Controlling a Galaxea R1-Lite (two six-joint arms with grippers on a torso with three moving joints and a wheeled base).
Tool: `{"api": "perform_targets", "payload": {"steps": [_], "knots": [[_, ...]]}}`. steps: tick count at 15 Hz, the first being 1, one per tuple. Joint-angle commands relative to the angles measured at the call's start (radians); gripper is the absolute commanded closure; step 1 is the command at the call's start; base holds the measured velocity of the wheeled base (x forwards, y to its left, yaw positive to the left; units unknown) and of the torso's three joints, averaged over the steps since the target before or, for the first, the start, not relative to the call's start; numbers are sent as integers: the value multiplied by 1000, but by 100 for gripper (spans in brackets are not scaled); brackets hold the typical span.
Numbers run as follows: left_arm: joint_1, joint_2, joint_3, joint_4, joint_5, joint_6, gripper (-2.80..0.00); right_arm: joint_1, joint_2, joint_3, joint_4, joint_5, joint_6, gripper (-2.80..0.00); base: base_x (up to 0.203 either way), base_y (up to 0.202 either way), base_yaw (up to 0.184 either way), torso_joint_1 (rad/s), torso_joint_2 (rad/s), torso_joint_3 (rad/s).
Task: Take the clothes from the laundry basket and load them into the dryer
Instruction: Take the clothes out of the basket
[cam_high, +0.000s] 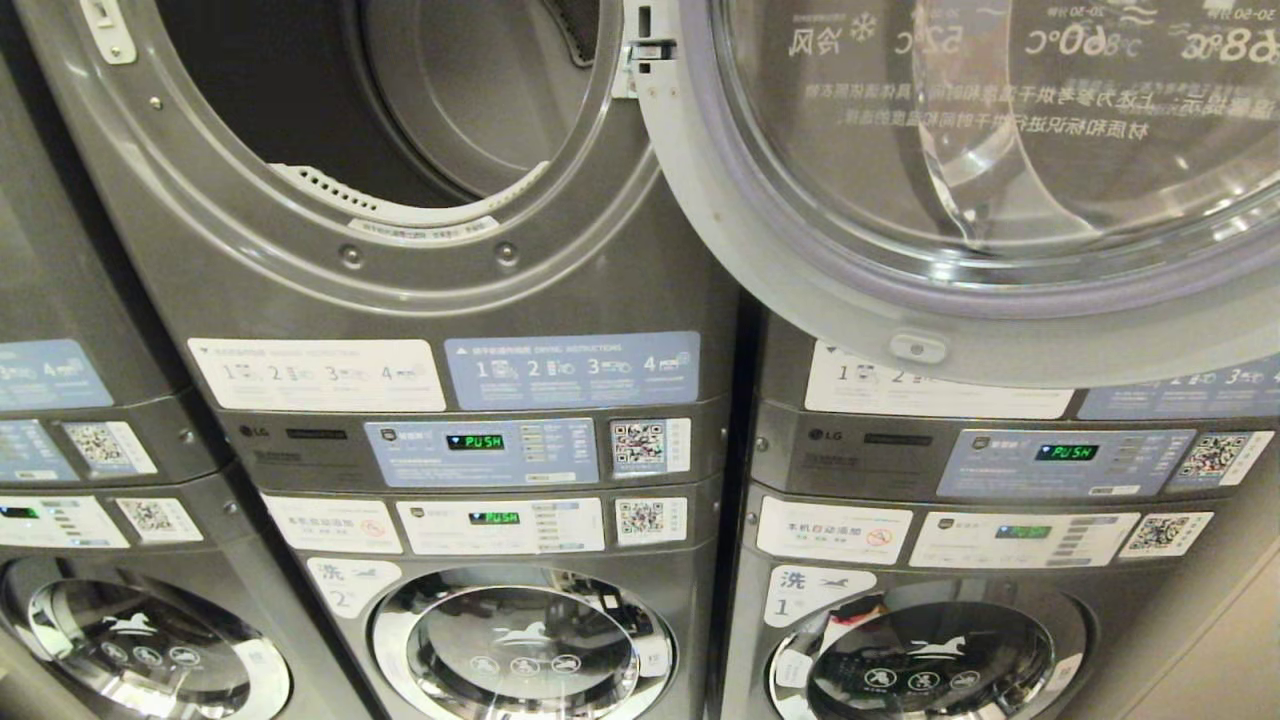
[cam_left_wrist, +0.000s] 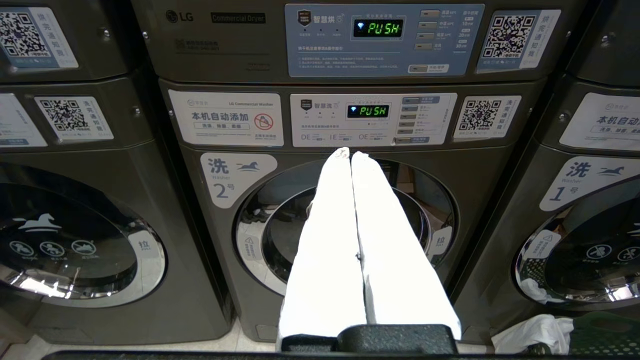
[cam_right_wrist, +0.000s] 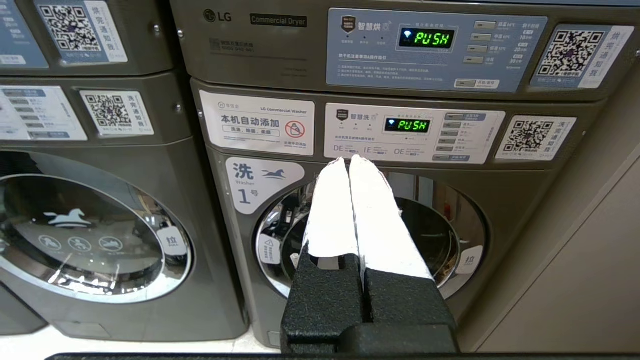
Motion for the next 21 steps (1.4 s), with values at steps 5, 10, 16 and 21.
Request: {"api": "perform_targets", "payload": {"steps": [5, 10, 16, 21], "knots": [[0, 0, 0, 0, 1, -2, 0, 0, 0, 2, -3, -2, -4, 0, 0, 0, 0, -60, 130, 64], [0, 0, 0, 0, 1, 0, 0, 0, -1, 2, -3, -1, -10, 0, 0, 0, 0, -54, 122, 62], [0, 0, 0, 0, 1, 0, 0, 0, 1, 2, -3, -1, -11, 0, 0, 0, 0, -59, 127, 66], [0, 0, 0, 0, 1, 0, 0, -1, 1, 2, -1, 1, -29, 0, 0, 0, 0, -63, 135, 66]]}}
